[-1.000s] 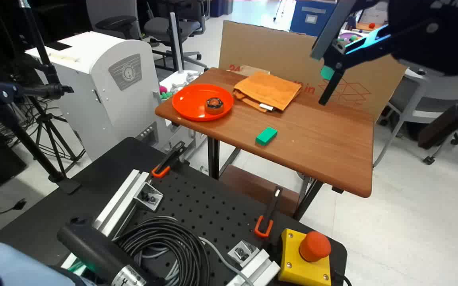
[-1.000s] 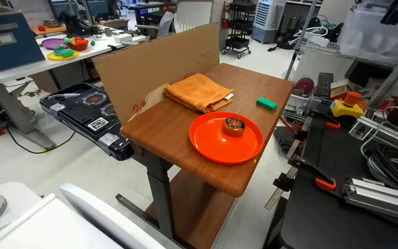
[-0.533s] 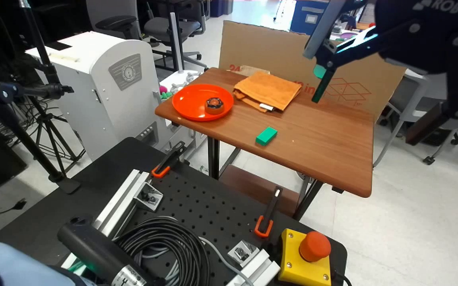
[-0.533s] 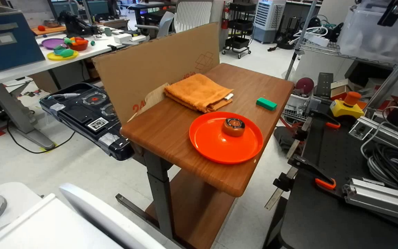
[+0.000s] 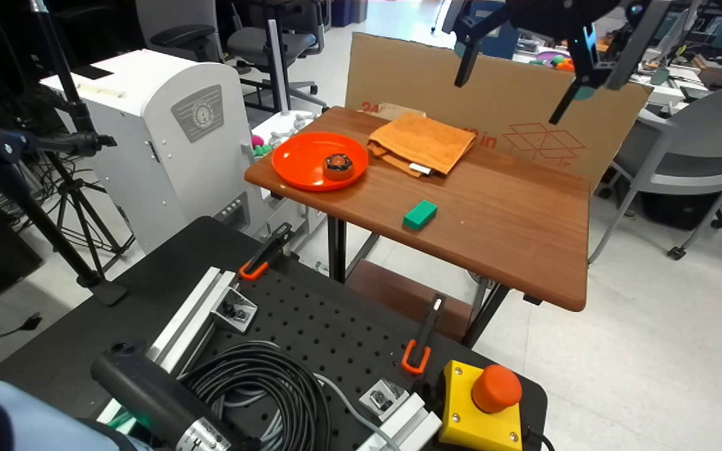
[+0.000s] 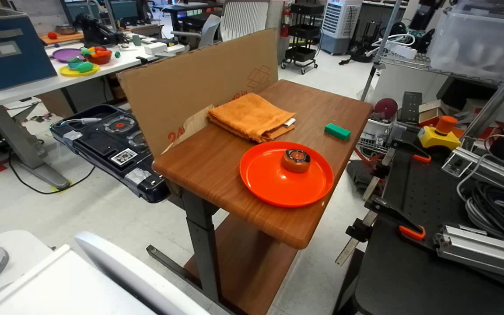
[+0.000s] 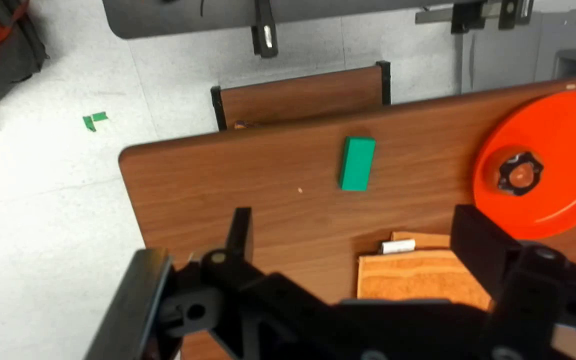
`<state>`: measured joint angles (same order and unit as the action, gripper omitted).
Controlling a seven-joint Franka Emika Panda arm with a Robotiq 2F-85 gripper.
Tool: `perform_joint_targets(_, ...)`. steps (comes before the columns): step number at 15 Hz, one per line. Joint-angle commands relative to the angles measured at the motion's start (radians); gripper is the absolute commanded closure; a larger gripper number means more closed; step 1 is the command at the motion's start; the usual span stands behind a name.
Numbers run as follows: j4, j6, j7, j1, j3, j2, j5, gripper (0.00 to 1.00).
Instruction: Move the towel on the table
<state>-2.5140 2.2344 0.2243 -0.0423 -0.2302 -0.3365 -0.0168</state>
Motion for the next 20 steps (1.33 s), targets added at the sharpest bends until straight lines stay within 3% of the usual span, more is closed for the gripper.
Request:
perform_joint_targets(1,0.191,0.075,-0.095,0.024,0.079,0.234,-0.052,0.00)
perform_joint_targets(10,0.719,-0.039,-0.345,0.067,0.207,0.768,0.012,0.00)
perform_joint_targets(15,1.007,-0.162,-0.337,0.117,0.251,1.006,-0.006,0.00)
perform_joint_targets(20,1.276,-0.340,-0.287,0.120,0.275,1.211,-0.019,0.00)
